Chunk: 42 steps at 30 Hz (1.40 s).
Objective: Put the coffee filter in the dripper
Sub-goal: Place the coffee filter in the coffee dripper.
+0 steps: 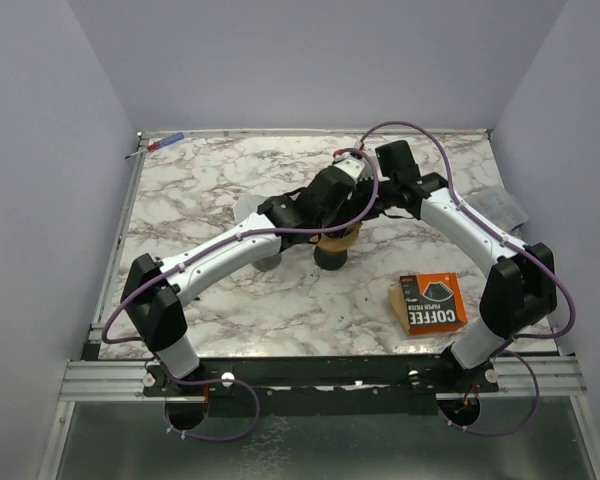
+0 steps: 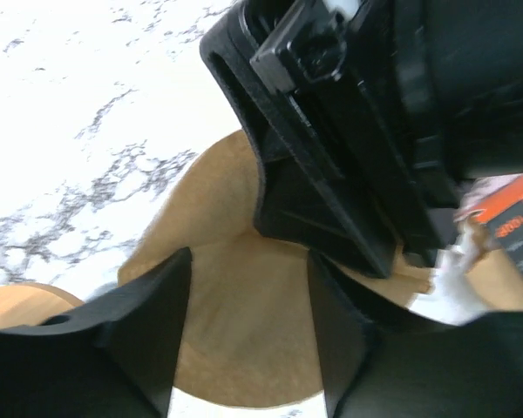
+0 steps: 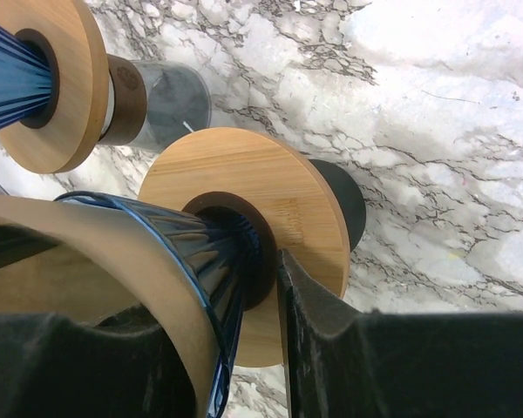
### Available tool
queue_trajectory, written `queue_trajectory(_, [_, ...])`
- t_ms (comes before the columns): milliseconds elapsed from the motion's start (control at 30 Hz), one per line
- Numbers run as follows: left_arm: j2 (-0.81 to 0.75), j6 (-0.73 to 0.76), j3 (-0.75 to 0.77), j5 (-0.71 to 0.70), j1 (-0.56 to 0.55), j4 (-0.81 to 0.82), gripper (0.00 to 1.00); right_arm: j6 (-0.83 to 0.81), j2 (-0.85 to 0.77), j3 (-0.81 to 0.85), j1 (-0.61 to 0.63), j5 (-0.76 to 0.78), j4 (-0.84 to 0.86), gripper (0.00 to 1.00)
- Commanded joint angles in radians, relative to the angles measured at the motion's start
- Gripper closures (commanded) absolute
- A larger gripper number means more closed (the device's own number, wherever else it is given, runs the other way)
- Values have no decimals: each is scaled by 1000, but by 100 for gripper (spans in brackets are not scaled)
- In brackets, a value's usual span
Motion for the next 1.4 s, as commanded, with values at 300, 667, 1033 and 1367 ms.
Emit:
queue_trajectory(300, [-205, -90, 34, 8, 21, 21, 6, -23, 32, 40, 23, 105, -80, 65])
queue_trajectory(667, [-273, -143, -14, 27, 92, 40, 1, -29, 47, 56, 63, 188, -112, 58])
queue_trajectory(1033, [-313, -166, -57, 103, 161, 64, 1, -33, 62, 60, 91, 254, -127, 59])
queue_trajectory(1367, [-321, -172, -80, 144, 184, 70, 1, -43, 37, 88, 101, 253, -140, 48])
